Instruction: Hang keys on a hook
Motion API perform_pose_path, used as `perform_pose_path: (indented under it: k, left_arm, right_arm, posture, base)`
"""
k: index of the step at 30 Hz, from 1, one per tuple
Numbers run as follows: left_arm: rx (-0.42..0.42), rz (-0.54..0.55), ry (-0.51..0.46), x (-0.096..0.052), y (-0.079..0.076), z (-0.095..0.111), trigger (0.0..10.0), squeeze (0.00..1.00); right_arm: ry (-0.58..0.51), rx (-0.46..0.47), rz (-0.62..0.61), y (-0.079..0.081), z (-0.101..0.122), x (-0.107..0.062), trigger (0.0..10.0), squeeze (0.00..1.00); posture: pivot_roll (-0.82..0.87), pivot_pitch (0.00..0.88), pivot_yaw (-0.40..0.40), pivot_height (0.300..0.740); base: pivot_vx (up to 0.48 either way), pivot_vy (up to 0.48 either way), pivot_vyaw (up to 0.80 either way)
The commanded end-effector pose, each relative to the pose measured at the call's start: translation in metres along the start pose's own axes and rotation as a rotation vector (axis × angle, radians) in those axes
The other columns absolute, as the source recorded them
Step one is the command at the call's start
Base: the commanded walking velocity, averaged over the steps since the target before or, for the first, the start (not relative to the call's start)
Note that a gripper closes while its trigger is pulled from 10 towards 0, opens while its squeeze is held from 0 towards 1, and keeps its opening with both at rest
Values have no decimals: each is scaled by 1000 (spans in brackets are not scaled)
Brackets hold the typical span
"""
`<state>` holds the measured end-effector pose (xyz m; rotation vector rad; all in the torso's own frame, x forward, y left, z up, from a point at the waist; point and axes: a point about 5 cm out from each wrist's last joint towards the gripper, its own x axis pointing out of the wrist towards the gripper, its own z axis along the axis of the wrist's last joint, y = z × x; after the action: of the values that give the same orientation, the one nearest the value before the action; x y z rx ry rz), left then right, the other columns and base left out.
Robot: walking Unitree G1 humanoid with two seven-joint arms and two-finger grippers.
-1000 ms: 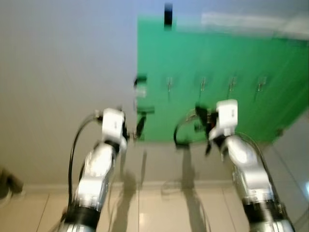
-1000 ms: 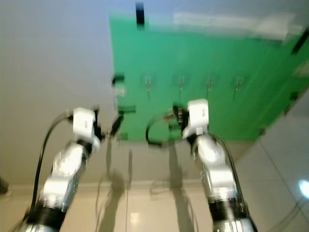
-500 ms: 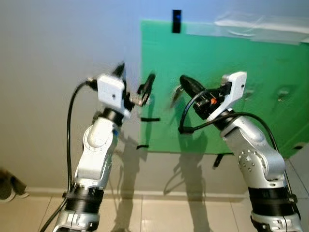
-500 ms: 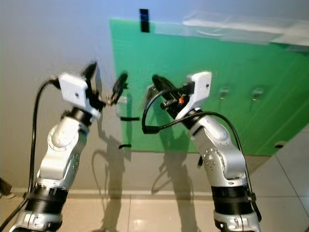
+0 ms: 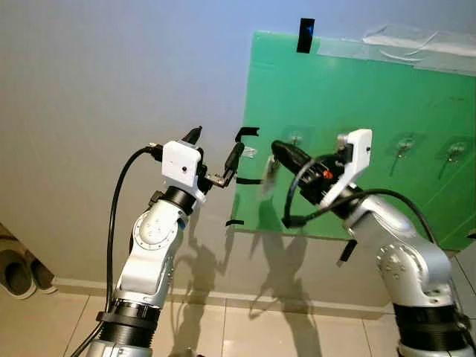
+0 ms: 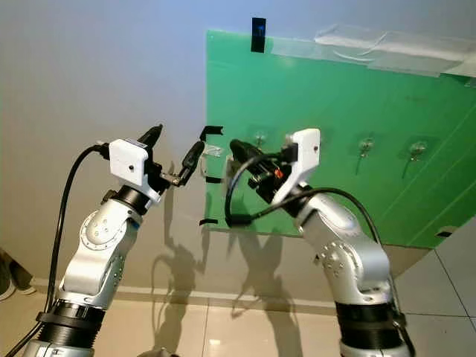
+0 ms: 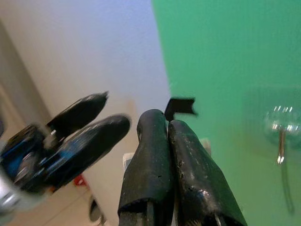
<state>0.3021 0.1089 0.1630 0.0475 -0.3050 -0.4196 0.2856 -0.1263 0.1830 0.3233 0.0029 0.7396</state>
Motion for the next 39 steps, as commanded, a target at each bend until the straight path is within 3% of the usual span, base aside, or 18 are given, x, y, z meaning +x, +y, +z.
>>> perform_pose_path:
  k: [1,9,19,22,26,28,39]
  left_arm:
    - [-4,-24,-3,2,-4,2,10000,0]
    - [-15,-47,18,1,-8,-2,10000,0]
    - [-31,-76,35,0,-11,-5,10000,0]
    - [-31,-98,45,-1,-13,-7,10000,0]
    - [5,-109,70,-10,-11,-15,10000,0]
    - [0,-102,83,-13,-10,-19,10000,0]
    - [-17,-118,96,-15,-15,-23,10000,0]
  right_arm:
    - [8,2,44,5,5,-3,10000,0]
    - [31,12,17,-2,7,-15,10000,0]
    - [44,7,-52,-8,3,-15,10000,0]
    - [32,-32,-94,-10,4,-15,10000,0]
    - [-12,-203,-253,-24,9,-15,10000,0]
    - [-23,-212,-272,-25,9,-16,10000,0]
    - [-30,-62,-202,-14,-4,-12,10000,0]
  posture:
    - [-46,0,-17,740]
    - [-54,0,-15,740]
    - [-54,0,-14,740]
    - [-55,0,-14,740]
    - [-59,0,-11,740]
    - [-59,0,-10,740]
    - [-57,0,-8,740]
  base:
    - [0,0,0]
    - [0,0,0]
    - [0,0,0]
    - [0,0,0]
    - [0,0,0]
    - [0,0,0]
    - [0,0,0]
